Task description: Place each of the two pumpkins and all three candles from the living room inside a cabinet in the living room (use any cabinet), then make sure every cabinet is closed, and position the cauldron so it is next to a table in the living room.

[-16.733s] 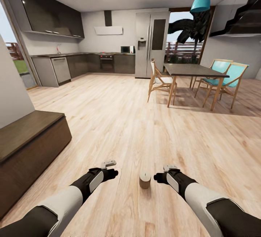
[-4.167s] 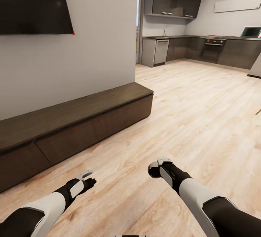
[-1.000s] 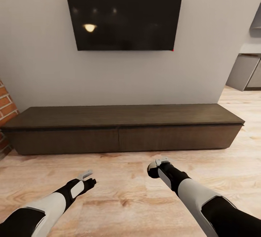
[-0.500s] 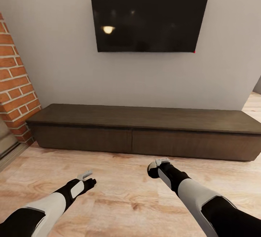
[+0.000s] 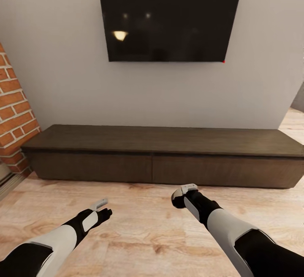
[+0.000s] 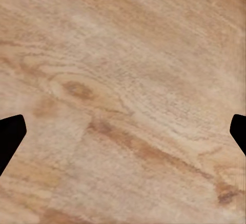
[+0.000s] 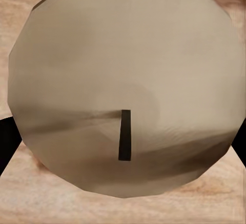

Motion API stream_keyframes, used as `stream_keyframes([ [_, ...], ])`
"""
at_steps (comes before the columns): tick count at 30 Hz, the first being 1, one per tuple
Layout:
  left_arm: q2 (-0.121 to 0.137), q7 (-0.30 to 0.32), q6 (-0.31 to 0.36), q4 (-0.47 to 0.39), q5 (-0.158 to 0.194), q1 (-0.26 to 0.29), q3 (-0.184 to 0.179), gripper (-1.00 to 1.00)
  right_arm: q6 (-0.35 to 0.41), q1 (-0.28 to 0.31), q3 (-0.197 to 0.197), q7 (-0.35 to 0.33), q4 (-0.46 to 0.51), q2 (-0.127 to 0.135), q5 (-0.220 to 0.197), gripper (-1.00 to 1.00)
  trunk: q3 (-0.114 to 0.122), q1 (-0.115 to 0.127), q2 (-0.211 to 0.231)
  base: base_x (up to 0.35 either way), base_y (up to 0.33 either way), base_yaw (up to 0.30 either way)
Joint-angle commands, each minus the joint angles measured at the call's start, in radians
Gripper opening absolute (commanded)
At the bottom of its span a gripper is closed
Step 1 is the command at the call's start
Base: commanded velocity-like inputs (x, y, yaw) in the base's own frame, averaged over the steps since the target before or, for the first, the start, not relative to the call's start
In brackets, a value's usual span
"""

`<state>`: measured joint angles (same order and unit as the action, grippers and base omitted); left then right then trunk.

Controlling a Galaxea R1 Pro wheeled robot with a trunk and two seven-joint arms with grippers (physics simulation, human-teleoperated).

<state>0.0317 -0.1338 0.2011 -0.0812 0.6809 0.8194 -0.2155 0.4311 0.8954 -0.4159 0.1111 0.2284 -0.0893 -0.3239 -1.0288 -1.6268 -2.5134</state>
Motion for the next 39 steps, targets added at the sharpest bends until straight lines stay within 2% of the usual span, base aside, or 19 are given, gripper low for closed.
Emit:
stream_keyframes([
  [1, 0.001, -0.006, 0.006, -0.003, 0.009, 0.0, -0.008, 1.0, 0.005, 0.0, -0.008, 0.006, 0.002, 0.0, -0.01, -1.0, -0.001, 0.0, 0.0, 0.001, 0.0, -0.044],
  [9, 0.001, -0.006, 0.006, -0.003, 0.009, 0.0, -0.008, 1.0, 0.005, 0.0, -0.008, 0.006, 0.0, 0.0, -0.01, -1.0, -0.001, 0.0, 0.0, 0.0, 0.0, -0.008],
  [11, -0.011, -0.001, 0.003, 0.008, 0.005, 0.011, 0.003, 1.0, 0.005, 0.012, 0.005, -0.003, -0.011, -0.012, -0.004, -1.0, -0.001, 0.0, 0.0, 0.0, 0.0, 0.0],
  [13, -0.012, -0.001, 0.002, 0.008, 0.006, 0.023, 0.007, 1.0, 0.005, 0.023, 0.01, -0.004, -0.012, -0.011, -0.001, -1.0, -0.001, 0.0, 0.0, 0.0, 0.0, 0.0],
  [18, 0.001, 0.0, -0.007, 0.018, 0.008, 0.02, 0.007, 1.0, 0.006, 0.015, 0.011, -0.002, 0.006, -0.003, -0.007, -1.0, 0.007, 0.001, 0.0, 0.0, 0.0, 0.0],
  [31, 0.002, 0.002, -0.009, 0.027, 0.008, 0.02, 0.007, 1.0, 0.006, 0.013, 0.011, -0.002, 0.009, -0.003, -0.007, -1.0, 0.007, 0.001, 0.0, 0.001, 0.0, 0.0],
  [39, 0.001, 0.003, -0.009, 0.03, 0.007, 0.019, 0.007, 1.0, 0.006, 0.013, 0.013, -0.003, 0.015, -0.002, -0.007, -1.0, 0.007, 0.001, 0.0, 0.246, 0.097, 0.0],
])
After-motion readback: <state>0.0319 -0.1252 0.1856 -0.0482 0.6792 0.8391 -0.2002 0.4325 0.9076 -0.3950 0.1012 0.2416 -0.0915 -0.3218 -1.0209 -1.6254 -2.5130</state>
